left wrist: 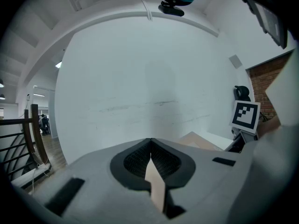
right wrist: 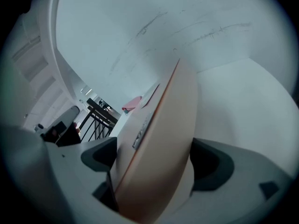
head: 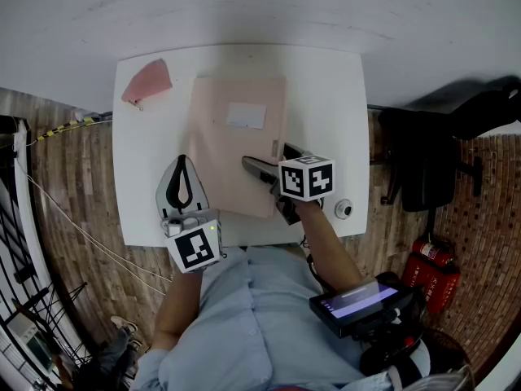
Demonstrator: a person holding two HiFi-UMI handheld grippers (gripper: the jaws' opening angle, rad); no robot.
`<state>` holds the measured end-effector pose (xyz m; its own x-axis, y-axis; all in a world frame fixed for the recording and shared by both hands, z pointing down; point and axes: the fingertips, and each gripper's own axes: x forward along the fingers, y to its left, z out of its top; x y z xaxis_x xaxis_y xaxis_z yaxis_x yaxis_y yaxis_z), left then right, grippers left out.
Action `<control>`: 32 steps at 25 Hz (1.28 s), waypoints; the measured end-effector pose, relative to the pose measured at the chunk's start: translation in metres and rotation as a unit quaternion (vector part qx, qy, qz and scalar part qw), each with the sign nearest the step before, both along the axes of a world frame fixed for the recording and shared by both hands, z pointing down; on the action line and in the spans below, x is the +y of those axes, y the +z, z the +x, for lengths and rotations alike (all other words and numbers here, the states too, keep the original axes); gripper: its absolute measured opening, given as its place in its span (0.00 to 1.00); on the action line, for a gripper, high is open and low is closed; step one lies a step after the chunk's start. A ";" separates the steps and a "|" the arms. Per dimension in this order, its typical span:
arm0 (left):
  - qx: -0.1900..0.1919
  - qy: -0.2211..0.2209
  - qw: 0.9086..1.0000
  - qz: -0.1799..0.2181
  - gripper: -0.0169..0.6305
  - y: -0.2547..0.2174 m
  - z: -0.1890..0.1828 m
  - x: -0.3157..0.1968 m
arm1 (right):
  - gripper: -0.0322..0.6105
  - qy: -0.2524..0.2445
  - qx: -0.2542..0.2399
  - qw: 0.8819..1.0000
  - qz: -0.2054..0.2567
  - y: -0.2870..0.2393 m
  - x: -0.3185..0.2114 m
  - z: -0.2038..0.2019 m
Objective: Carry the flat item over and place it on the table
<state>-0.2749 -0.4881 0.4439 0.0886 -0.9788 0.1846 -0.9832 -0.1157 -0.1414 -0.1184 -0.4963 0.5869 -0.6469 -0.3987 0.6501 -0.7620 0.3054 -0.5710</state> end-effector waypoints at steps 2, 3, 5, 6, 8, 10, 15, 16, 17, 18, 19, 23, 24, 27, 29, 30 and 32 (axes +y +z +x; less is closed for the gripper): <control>-0.001 0.001 1.000 0.001 0.04 0.000 0.000 0.000 | 0.82 0.000 0.008 1.000 0.001 0.002 0.000 0.001; -0.001 0.002 1.000 0.001 0.04 -0.001 0.001 0.000 | 0.82 0.000 0.013 1.000 0.002 0.003 0.000 0.002; 0.001 0.000 1.000 0.001 0.04 0.000 0.001 0.001 | 0.83 -0.005 0.035 0.999 0.007 0.007 0.002 0.006; 0.004 -0.001 1.000 -0.001 0.04 -0.001 0.002 0.002 | 0.83 -0.010 0.050 0.999 0.012 0.009 0.002 0.008; 0.009 -0.001 1.000 -0.003 0.04 -0.003 0.004 0.002 | 0.81 -0.019 0.071 0.997 0.022 0.010 0.004 0.009; 0.009 0.001 1.000 -0.002 0.04 -0.004 0.006 0.002 | 0.81 -0.020 0.073 0.997 0.026 0.010 0.004 0.009; 0.006 0.000 1.000 0.003 0.04 -0.009 0.007 0.006 | 0.81 -0.016 0.076 0.996 0.043 0.001 0.003 0.011; 0.006 0.000 1.000 0.005 0.04 -0.011 0.008 0.007 | 0.80 -0.015 0.076 0.996 0.050 -0.003 0.003 0.012; 0.006 0.000 1.000 0.008 0.04 -0.013 0.009 0.009 | 0.80 -0.013 0.076 0.995 0.058 -0.007 0.003 0.013; 0.006 -0.001 1.000 0.011 0.04 -0.015 0.011 0.012 | 0.79 -0.009 0.074 0.995 0.067 -0.012 0.003 0.015; 0.006 -0.001 1.000 0.014 0.04 -0.018 0.012 0.015 | 0.77 -0.004 0.072 0.994 0.077 -0.018 0.003 0.016; 0.003 0.000 1.000 0.031 0.04 -0.030 0.018 0.027 | 0.69 0.011 0.061 0.989 0.133 -0.050 0.003 0.022; 0.005 0.001 0.999 0.035 0.04 -0.034 0.019 0.030 | 0.64 0.016 0.057 0.986 0.155 -0.061 0.003 0.024; 0.023 0.004 0.999 0.039 0.04 -0.048 0.026 0.038 | 0.40 0.029 0.048 0.972 0.229 -0.097 0.009 0.029; 0.034 0.005 0.998 0.045 0.04 -0.059 0.030 0.044 | 0.18 0.039 0.049 0.958 0.279 -0.121 0.016 0.033; 0.036 0.003 0.998 0.049 0.04 -0.065 0.032 0.048 | 0.12 0.044 0.051 0.951 0.301 -0.132 0.021 0.036; 0.039 0.003 0.998 0.057 0.04 -0.078 0.038 0.057 | 0.06 0.052 0.056 0.938 0.338 -0.150 0.031 0.042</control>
